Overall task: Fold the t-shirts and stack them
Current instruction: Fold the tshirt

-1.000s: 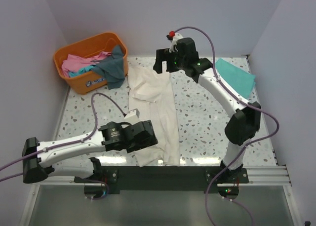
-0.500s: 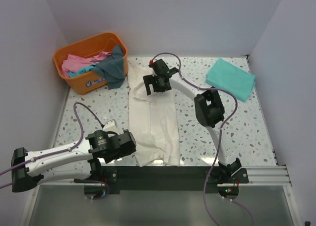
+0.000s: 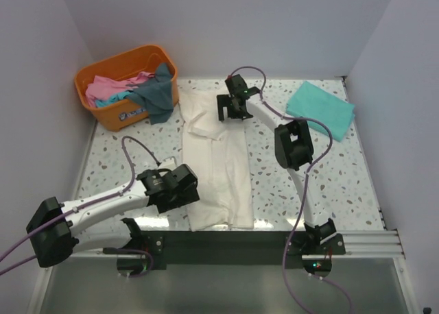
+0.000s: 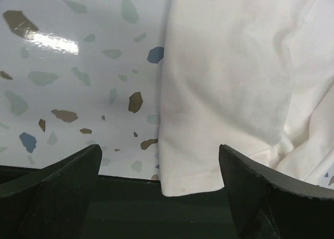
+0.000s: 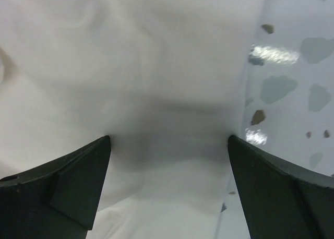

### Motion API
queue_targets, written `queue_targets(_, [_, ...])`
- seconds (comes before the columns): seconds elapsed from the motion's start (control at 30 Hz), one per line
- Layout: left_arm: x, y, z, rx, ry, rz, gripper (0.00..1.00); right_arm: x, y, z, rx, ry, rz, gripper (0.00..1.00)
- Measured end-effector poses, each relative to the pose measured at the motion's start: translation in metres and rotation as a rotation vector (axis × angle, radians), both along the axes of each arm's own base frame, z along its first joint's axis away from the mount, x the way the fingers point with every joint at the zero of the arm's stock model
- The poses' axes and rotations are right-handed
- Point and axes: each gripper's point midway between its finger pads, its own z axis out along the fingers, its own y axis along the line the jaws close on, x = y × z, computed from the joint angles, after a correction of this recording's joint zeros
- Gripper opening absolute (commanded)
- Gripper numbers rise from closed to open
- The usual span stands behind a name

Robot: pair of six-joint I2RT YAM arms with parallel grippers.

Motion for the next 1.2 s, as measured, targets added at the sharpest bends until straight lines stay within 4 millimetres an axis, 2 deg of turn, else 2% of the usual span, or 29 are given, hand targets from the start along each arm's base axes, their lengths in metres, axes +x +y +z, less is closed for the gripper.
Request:
queue_targets(0.17, [0.012, -0.016, -0.012, -0.027, 0.032, -0.053, 1.0, 0.031, -0.034, -0.001, -0.025, -0.027, -0.039, 0.99])
queue_targets(0.27, [0.022, -0.017, -0.019, -0.037, 0.051, -0.053, 1.0, 0.045, -0.05, -0.003, -0.065, -0.046, -0.047, 0.99])
queue_targets(0.37, [0.032, -0.015, -0.019, -0.058, 0.044, -0.059, 1.0, 0.053, -0.055, -0.002, -0.077, -0.051, -0.038, 0.99])
queue_targets(0.5, [0.057, -0.013, -0.008, -0.046, 0.007, -0.089, 1.0, 0.052, -0.053, -0.002, -0.07, -0.053, -0.001, 0.99])
queue_targets(0.57, [0.085, -0.02, 0.011, -0.007, -0.044, -0.109, 1.0, 0.042, -0.05, 0.001, -0.036, -0.031, 0.042, 0.99])
queue_targets(0.67, [0.157, -0.051, 0.064, -0.003, -0.219, -0.119, 1.0, 0.028, -0.042, 0.017, 0.03, -0.003, 0.086, 0.98])
queue_targets(0.77, [0.228, -0.071, 0.116, -0.028, -0.407, -0.117, 1.0, 0.019, -0.037, 0.057, 0.089, -0.035, 0.109, 0.99])
queue_targets(0.87, [0.287, -0.077, 0.141, 0.003, -0.504, -0.116, 1.0, -0.005, -0.043, 0.118, 0.135, -0.108, 0.115, 0.99])
queue_targets(0.93, [0.321, -0.082, 0.14, 0.035, -0.525, -0.131, 1.0, -0.033, -0.054, 0.156, 0.156, -0.159, 0.103, 0.99])
queue_targets(1.0, [0.355, -0.09, 0.129, 0.076, -0.532, -0.166, 1.0, -0.071, -0.073, 0.184, 0.175, -0.219, 0.074, 0.99])
queue_targets(1.07, [0.382, -0.1, 0.11, 0.114, -0.528, -0.222, 1.0, -0.115, -0.096, 0.194, 0.179, -0.246, 0.029, 0.98])
queue_targets(1.1, [0.393, -0.105, 0.098, 0.138, -0.518, -0.255, 1.0, -0.133, -0.107, 0.193, 0.18, -0.258, -0.001, 0.99])
queue_targets(1.2, [0.409, -0.111, 0.068, 0.201, -0.496, -0.328, 1.0, -0.182, -0.137, 0.166, 0.16, -0.226, -0.086, 0.98])
